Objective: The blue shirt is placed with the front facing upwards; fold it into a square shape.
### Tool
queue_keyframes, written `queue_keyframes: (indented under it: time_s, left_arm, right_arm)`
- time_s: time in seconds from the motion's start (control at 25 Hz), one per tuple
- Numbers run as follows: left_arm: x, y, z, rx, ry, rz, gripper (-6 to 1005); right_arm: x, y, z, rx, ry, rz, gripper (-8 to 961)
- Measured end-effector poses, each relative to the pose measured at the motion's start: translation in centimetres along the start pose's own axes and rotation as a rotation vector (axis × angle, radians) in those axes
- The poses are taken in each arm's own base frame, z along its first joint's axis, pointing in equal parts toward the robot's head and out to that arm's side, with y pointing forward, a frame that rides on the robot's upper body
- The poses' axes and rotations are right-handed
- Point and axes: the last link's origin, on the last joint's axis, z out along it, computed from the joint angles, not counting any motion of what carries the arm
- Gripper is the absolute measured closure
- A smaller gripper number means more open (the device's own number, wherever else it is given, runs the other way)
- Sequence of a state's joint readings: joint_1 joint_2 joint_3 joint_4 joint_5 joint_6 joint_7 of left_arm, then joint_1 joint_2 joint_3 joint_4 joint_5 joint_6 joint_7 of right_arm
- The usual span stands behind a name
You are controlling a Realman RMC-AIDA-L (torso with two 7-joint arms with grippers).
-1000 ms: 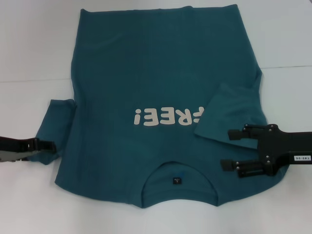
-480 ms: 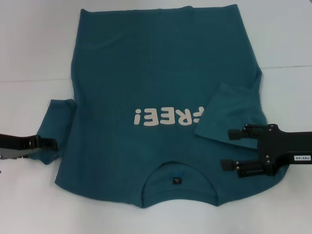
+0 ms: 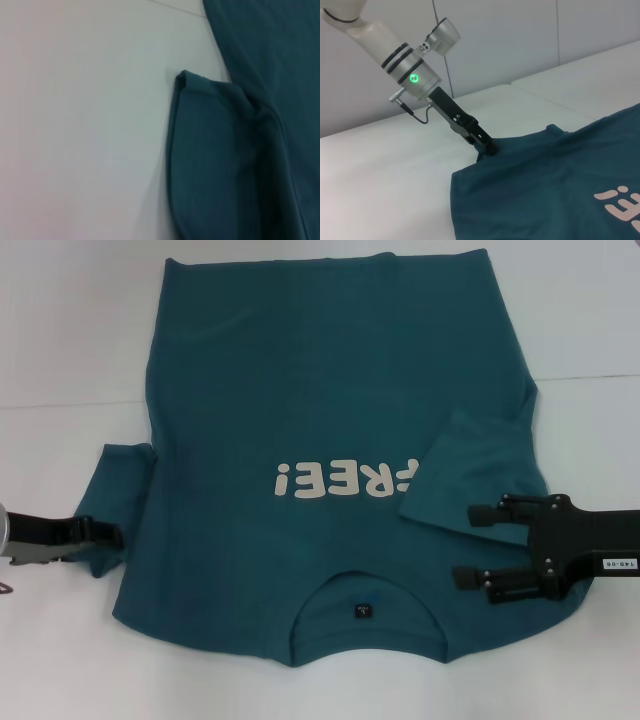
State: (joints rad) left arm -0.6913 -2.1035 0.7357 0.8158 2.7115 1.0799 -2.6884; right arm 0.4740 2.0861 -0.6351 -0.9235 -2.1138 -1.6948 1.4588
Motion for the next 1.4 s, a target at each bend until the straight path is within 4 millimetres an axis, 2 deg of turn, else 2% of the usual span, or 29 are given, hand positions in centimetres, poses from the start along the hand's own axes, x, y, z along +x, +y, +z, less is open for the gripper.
queue_keyframes:
  time_s: [0.32, 0.44, 0.88, 1.4]
  left_arm:
    - [0.04, 0.05, 0.0, -0.001, -0.002, -0.001, 278]
    - [0.0, 0.03, -0.01, -0.002, -0.005, 0.0, 504]
    - [-0.07, 0.02, -0.05, -0.004, -0.012, 0.007, 968]
    - [0.26, -0.2, -0.48, 0.017, 0.022, 0.031, 967]
  right_arm:
    - [0.15, 0.01, 0.11, 0.0, -0.001, 0.006, 10]
    - [0.15, 0.02, 0.15, -0.002, -0.001, 0.006, 10]
    - [0.27, 0.1, 0.14, -0.005, 0.0, 0.012, 10]
    - [0.29, 0.15, 0.14, -0.007, 0.0, 0.015, 10]
